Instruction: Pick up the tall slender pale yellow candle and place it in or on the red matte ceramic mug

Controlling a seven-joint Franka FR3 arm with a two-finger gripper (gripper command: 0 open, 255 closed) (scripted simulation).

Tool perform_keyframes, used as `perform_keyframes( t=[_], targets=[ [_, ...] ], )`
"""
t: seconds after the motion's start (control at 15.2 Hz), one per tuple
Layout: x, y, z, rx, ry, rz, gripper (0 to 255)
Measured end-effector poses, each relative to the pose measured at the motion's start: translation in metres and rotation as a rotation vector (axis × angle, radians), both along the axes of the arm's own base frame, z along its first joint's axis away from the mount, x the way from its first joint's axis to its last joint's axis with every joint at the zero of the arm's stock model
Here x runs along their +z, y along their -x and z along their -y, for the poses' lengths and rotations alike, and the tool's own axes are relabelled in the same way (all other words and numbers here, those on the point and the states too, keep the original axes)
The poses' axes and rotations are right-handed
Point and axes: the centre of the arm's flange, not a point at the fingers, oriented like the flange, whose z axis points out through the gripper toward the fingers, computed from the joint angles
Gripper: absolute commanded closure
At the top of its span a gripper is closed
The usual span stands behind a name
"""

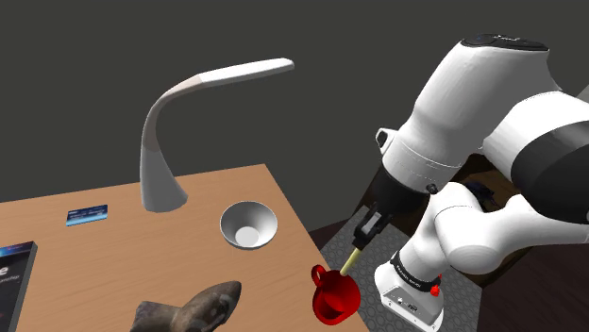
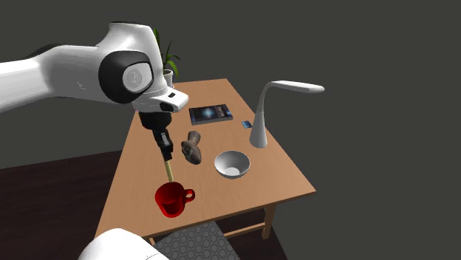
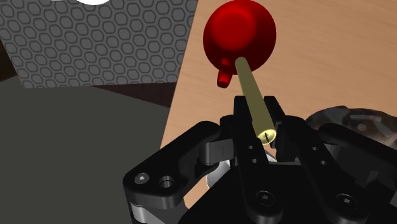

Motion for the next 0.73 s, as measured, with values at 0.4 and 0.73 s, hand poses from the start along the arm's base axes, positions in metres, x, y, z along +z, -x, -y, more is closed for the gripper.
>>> perform_keyframes(
  t=[0.4,0.73],
  targets=[
    [-0.032,0.001,0.0,0.0,0.0,0.0,255],
    [-0.049,0.0,0.0,0.0,0.0,0.0,255]
  ],
)
